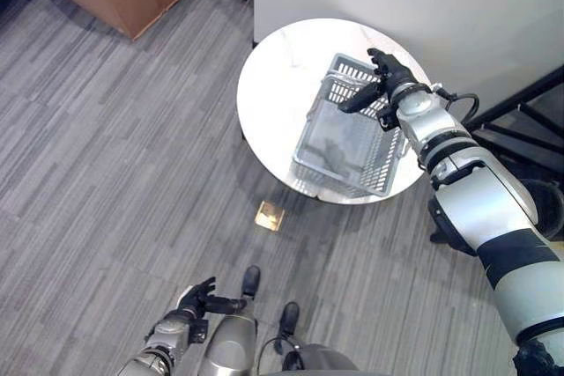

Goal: Get the vegetables into the basket

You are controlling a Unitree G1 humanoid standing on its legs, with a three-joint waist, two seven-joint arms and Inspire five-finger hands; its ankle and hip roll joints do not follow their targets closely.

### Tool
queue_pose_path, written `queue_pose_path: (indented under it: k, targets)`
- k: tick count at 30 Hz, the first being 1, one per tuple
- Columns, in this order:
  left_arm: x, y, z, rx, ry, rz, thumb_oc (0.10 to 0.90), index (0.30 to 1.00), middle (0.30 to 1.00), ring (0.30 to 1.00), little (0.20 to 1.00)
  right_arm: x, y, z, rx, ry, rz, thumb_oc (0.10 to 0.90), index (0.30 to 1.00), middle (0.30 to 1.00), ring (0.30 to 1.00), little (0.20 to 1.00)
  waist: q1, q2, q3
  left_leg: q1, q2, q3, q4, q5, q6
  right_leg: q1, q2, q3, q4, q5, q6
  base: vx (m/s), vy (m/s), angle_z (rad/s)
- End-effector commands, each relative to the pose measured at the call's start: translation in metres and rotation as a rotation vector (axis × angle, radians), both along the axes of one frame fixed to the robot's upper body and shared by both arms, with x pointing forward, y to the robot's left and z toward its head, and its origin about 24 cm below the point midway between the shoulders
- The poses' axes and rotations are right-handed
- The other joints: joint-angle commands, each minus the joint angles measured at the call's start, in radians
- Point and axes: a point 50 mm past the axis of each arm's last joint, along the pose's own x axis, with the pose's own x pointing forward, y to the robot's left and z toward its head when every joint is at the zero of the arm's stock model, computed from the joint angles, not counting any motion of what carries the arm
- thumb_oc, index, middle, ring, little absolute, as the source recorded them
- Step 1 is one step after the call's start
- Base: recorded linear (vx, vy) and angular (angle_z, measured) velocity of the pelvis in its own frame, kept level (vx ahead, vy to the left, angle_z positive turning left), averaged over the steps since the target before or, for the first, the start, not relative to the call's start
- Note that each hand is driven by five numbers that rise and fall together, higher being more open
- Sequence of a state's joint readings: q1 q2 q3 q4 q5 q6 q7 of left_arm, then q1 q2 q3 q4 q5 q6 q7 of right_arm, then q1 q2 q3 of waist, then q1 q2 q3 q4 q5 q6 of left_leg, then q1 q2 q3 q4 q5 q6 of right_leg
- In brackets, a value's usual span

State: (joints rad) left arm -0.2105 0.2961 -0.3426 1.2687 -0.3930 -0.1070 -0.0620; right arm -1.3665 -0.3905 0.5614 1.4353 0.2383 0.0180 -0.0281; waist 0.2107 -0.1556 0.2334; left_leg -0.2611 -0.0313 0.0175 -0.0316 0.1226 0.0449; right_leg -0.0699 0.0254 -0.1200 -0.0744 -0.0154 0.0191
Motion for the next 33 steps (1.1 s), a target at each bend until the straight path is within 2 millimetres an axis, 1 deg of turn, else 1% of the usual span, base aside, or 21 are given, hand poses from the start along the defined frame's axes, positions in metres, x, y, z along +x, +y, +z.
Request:
queue_pose_path:
  k: [1,6,7,9,10,11,12,17,20,21,23,27,30,31,33]
  targets:
    - [-0.034,0.014,-0.011,0.058,0.121,0.004,0.9,1.0,1.0,1.0,1.0,0.0,-0.009,0.065,-0.145,-0.189,-0.028,0.9,1.0,1.0,1.0,1.0,0.015,-0.024,-0.016,0.043,-0.011,-0.034,0.04,-0.124,-0.006,-0.061,-0.039,0.04,-0.013,0.085,0.044,-0.03,0.007,0.08]
    - [-0.034,0.015,-0.011,0.057,0.116,0.007,0.9,1.0,1.0,1.0,1.0,0.0,-0.013,0.067,-0.207,-0.188,-0.038,0.9,1.0,1.0,1.0,1.0,0.016,-0.017,-0.006,0.029,-0.013,-0.04,0.04,-0.118,-0.006,-0.076,-0.041,0.031,-0.013,0.088,0.044,-0.03,0.007,0.07]
    - [-0.034,0.014,-0.011,0.055,0.115,0.009,0.9,1.0,1.0,1.0,1.0,0.0,-0.014,0.065,-0.244,-0.171,-0.036,0.9,1.0,1.0,1.0,1.0,0.016,-0.015,-0.002,0.025,-0.013,-0.041,0.038,-0.114,-0.007,-0.081,-0.041,0.031,-0.013,0.091,0.044,-0.03,0.008,0.07]
    - [-0.033,0.014,-0.011,0.055,0.113,0.008,0.9,1.0,1.0,1.0,1.0,0.0,-0.014,0.061,-0.25,-0.156,-0.035,0.9,1.0,1.0,1.0,1.0,0.017,-0.016,0.001,0.024,-0.013,-0.042,0.039,-0.113,-0.007,-0.083,-0.041,0.032,-0.013,0.092,0.044,-0.02,0.004,0.03]
    - [-0.032,0.013,-0.01,0.051,0.108,0.009,0.9,1.0,1.0,1.0,1.0,0.0,-0.015,0.056,-0.281,-0.125,-0.026,0.9,1.0,1.0,1.0,1.0,0.018,-0.016,0.004,0.022,-0.014,-0.043,0.04,-0.113,-0.006,-0.085,-0.041,0.033,-0.013,0.094,0.044,0.0,0.0,0.0]
    - [-0.031,0.013,-0.01,0.052,0.106,0.003,0.9,1.0,1.0,1.0,1.0,0.0,-0.015,0.055,-0.312,-0.108,-0.018,0.673,0.682,0.682,0.682,0.682,0.018,-0.016,0.005,0.019,-0.014,-0.043,0.042,-0.113,-0.006,-0.086,-0.041,0.033,-0.013,0.095,0.044,-0.03,-0.003,0.01]
    - [-0.032,0.013,-0.01,0.051,0.107,-0.003,0.9,1.0,1.0,1.0,1.0,0.0,-0.015,0.052,-0.365,-0.082,-0.008,0.4,0.3,0.3,0.3,0.3,0.018,-0.018,0.007,0.017,-0.014,-0.044,0.044,-0.113,-0.007,-0.087,-0.041,0.032,-0.013,0.095,0.044,0.0,0.0,0.0]
    - [-0.032,0.013,-0.01,0.054,0.115,-0.032,0.9,1.0,1.0,1.0,1.0,0.001,-0.011,0.044,-0.485,-0.038,0.031,0.4,0.3,0.3,0.3,0.3,0.015,-0.024,0.01,0.013,-0.013,-0.047,0.047,-0.112,-0.009,-0.091,-0.042,0.03,-0.013,0.098,0.044,-0.02,-0.003,0.01]
    - [-0.033,0.014,-0.01,0.058,0.119,-0.032,0.9,1.0,1.0,1.0,1.0,0.001,-0.01,0.04,-0.488,-0.031,0.038,0.4,0.3,0.3,0.3,0.3,0.015,-0.025,0.011,0.011,-0.014,-0.047,0.051,-0.113,-0.009,-0.091,-0.043,0.028,-0.013,0.099,0.044,-0.02,-0.002,0.0]
    - [-0.032,0.015,-0.01,0.064,0.118,-0.033,0.9,1.0,1.0,1.0,1.0,0.001,-0.009,0.036,-0.486,-0.021,0.04,0.4,0.3,0.3,0.3,0.3,0.018,-0.028,0.013,0.007,-0.014,-0.047,0.056,-0.114,-0.008,-0.093,-0.042,0.03,-0.013,0.101,0.043,-0.07,-0.009,0.0]
    - [-0.032,0.016,-0.009,0.066,0.117,-0.036,0.9,1.0,1.0,1.0,1.0,0.001,-0.008,0.037,-0.486,-0.023,0.045,0.4,0.3,0.3,0.3,0.3,0.019,-0.029,0.016,0.005,-0.013,-0.048,0.054,-0.111,-0.008,-0.095,-0.042,0.029,-0.013,0.102,0.042,-0.06,-0.011,0.01]
    - [-0.031,0.017,-0.009,0.073,0.119,-0.043,0.9,1.0,1.0,1.0,1.0,0.001,-0.005,0.028,-0.514,-0.002,0.075,0.4,0.3,0.3,0.3,0.3,0.017,-0.029,0.016,0.016,-0.014,-0.05,0.037,-0.101,-0.011,-0.095,-0.043,0.023,-0.013,0.104,0.042,-0.05,-0.008,0.03]
    - [-0.033,0.017,-0.01,0.073,0.128,-0.041,0.9,1.0,1.0,1.0,1.0,0.001,0.0,0.02,-0.538,0.011,0.109,0.4,0.3,0.3,0.3,0.3,0.014,-0.03,0.012,0.031,-0.015,-0.044,0.035,-0.104,-0.011,-0.082,-0.044,0.025,-0.013,0.102,0.041,-0.02,-0.002,0.03]
    - [-0.033,0.017,-0.01,0.073,0.128,-0.041,0.9,1.0,1.0,1.0,1.0,0.001,0.0,0.02,-0.538,0.011,0.109,0.4,0.3,0.3,0.3,0.3,0.014,-0.03,0.012,0.032,-0.014,-0.044,0.035,-0.104,-0.011,-0.082,-0.044,0.025,-0.013,0.102,0.041,0.0,0.0,0.0]
    - [-0.035,0.019,-0.01,0.078,0.14,-0.041,0.9,1.0,1.0,1.0,1.0,0.001,0.004,0.013,-0.523,0.018,0.141,0.4,0.3,0.3,0.3,0.3,0.01,-0.029,0.003,0.047,-0.016,-0.038,0.039,-0.111,-0.011,-0.068,-0.045,0.025,-0.013,0.1,0.041,0.0,0.0,0.0]
